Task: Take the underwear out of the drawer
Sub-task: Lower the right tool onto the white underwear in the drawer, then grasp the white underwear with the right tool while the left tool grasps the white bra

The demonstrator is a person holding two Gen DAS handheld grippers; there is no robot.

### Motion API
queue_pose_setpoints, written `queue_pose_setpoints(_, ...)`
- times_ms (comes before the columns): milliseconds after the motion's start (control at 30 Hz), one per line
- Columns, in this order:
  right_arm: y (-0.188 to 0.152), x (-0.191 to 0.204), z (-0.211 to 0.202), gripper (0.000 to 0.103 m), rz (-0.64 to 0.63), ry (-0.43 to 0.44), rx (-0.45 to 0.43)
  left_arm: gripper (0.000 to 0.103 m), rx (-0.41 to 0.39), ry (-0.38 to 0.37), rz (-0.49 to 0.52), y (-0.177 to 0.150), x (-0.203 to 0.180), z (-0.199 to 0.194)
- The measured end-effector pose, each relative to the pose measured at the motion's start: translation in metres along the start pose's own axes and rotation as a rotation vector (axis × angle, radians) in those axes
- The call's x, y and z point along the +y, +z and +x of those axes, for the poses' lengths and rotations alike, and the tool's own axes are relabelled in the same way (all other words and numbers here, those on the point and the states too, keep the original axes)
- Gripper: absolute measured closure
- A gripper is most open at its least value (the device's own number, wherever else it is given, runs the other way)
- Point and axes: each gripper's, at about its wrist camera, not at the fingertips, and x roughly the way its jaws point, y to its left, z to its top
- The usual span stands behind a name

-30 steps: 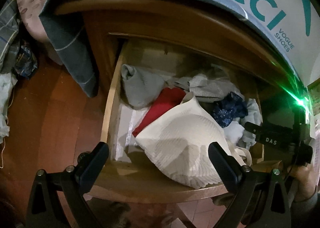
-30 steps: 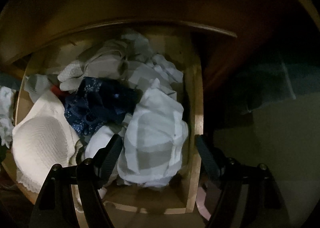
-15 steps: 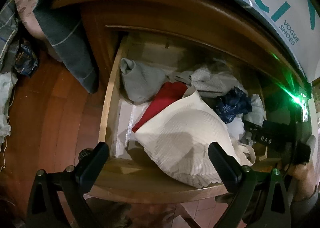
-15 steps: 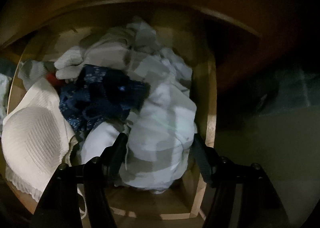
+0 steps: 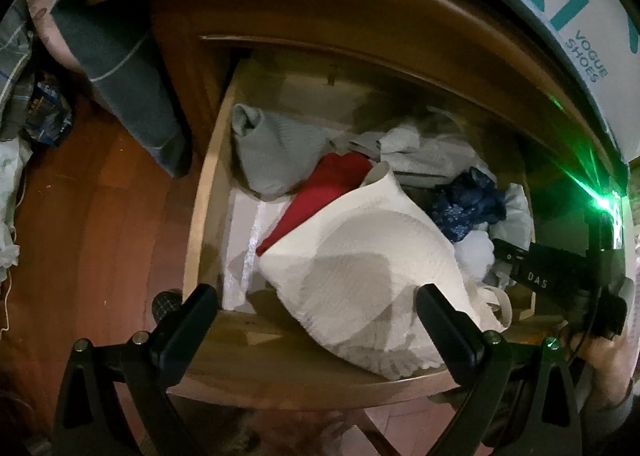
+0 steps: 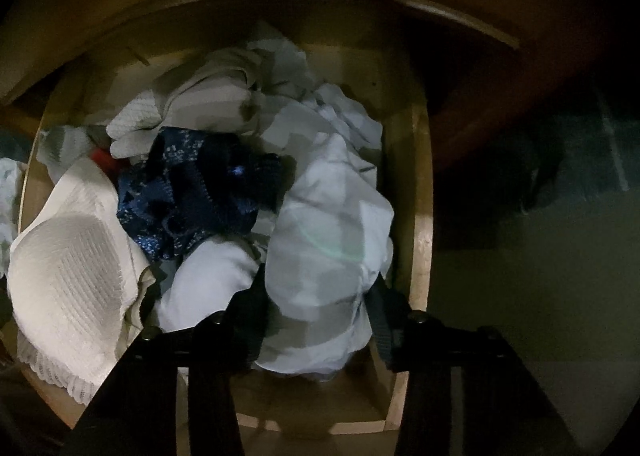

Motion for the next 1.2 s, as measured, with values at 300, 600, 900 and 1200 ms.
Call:
queue_pose_setpoints(300, -0.014, -0.005, -0.020, 0.065, 0.077, 0.074, -0.047, 0.001, -0.006, -0.053, -0.053, 0.002, 0.000, 0.001)
queue_pose_setpoints(600, -0.033, -0.018, -0.043, 0.065, 0.135, 0.172, -0.070, 0.001, -0.017, -0.174, -0.139, 0.007, -0.002, 0.003)
queue_pose_setpoints(900, -0.034, -0.017, -0.036, 0.065, 0.133, 0.191, -0.041, 0.001, 0.042, -0.087, -0.080, 0.003, -0.017, 0.020)
queue_pose_setpoints(1200, -0.033, -0.014, -0.036, 0.065, 0.121, 0.193, -0.040, 0.001, 0.095, 0.029, -0.002, 0.004, -0.040, 0.047)
